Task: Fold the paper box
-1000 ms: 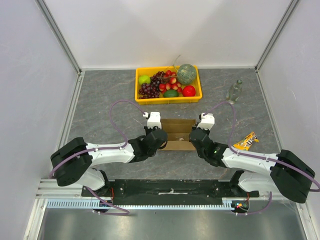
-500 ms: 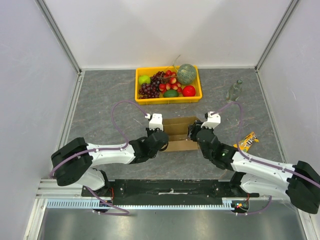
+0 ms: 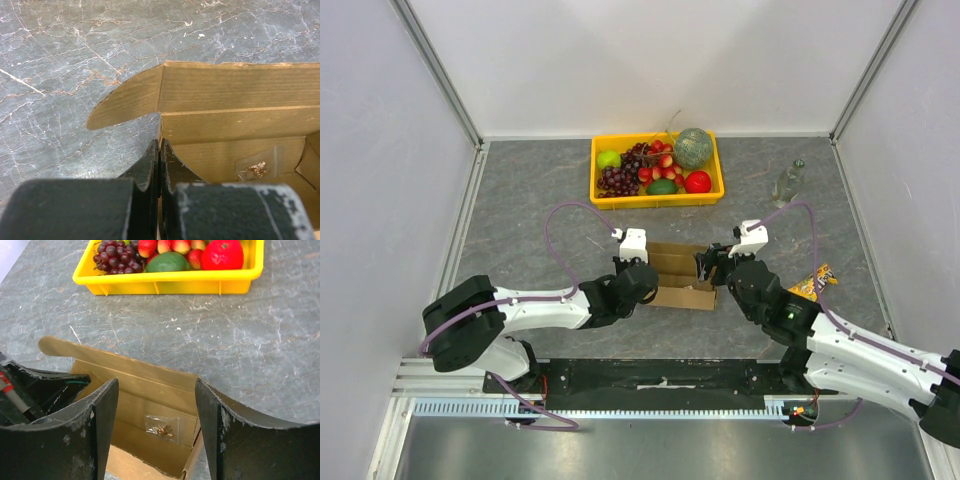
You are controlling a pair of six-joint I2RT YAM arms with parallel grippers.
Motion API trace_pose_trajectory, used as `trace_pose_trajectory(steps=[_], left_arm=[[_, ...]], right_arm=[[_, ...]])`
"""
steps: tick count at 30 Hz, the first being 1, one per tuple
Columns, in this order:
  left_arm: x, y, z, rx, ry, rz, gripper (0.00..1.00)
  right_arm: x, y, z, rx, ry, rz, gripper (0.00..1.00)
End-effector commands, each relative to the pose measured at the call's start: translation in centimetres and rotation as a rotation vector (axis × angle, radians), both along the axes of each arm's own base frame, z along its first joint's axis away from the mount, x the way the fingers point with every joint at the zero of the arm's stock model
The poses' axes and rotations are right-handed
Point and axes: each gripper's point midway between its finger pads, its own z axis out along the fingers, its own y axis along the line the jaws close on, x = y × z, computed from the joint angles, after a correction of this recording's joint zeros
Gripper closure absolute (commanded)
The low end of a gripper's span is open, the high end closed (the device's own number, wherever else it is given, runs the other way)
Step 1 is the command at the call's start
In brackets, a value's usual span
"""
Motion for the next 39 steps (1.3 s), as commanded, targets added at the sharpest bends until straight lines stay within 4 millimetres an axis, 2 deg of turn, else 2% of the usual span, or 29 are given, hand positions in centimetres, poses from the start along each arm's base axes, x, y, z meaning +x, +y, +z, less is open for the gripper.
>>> trace_pose_trajectory(steps=[1,4,9,14,24,31,39], left_arm=[[0.2,0.0,0.9,-0.033,-0.022,0.036,0.98],[0.2,0.0,1.0,-0.027,-0.025,0.031,0.98],[0.1,0.1,0.7,-0.016,-0.024,0.028,0.98],[0.0,0.2,0.7,-0.015,-0.024,0.028,0.98],[-0.2,0.8,0.6,-0.013,-0.029,0.034,0.98],[-0.2,0.8,0.6,-0.01,-0.03,0.037,0.98],[-0.2,0.9,0.6,-0.004,-0.033,0.039,0.98]], right_arm=[[-0.3,1.1,3.5,-0.156,-0.07,0.14,0.3],[-0.4,2.0,4.1,-0.279,-0.077,0.233,0.29],[-0.3,3.2,3.8,-0.486,-0.054,0.37,0.27],[0.7,4.1,3.6,-0.576,-0.058,0.475,0.3],[3.3,4.2,2.7,-0.502,-0.005,0.649,0.38],[2.5,6.1,1.8,-0.444,0.019,0.806,0.48],[2.5,6.2,0.2,-0.453,0.062,0.823,0.58]])
